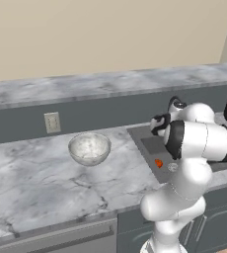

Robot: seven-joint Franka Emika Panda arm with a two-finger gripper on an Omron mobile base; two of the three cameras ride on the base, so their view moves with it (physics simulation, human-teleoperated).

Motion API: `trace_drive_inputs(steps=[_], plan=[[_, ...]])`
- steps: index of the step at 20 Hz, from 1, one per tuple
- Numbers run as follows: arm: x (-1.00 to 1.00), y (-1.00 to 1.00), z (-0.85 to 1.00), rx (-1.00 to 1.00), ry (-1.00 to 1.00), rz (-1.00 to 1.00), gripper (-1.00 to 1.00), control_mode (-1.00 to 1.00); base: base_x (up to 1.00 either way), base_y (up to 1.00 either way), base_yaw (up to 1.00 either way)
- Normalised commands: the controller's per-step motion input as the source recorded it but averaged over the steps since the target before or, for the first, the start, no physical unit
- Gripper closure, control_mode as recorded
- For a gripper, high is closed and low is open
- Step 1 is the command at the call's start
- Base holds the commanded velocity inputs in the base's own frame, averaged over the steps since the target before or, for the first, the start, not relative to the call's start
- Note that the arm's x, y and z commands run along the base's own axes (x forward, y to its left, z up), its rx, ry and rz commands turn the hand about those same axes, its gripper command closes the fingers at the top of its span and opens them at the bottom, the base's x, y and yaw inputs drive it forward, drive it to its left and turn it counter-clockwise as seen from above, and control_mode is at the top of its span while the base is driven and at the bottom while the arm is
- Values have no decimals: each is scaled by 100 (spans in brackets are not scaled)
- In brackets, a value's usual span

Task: Pick the pears from the cabinet and place them in one bowl. Pick the apple from the sink and place it in the other bowl.

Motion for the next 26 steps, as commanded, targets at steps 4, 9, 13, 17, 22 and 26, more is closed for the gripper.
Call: trace_drive_inputs(steps=[4, 9, 13, 17, 22, 26], plan=[[20, -7, -24, 0, 0, 0, -100, -100, 0, 0, 0], [12, -3, -28, 3, 0, 0, -100, -100, 0, 0, 0], [8, -4, -29, 5, 1, 0, -100, -100, 0, 0, 0], [7, -1, -32, 2, 0, 0, -100, -100, 0, 0, 0], [15, 0, -33, 0, 0, 0, -100, -100, 0, 0, 0], [17, 0, -36, 0, 3, 0, -100, -100, 0, 0, 0]])
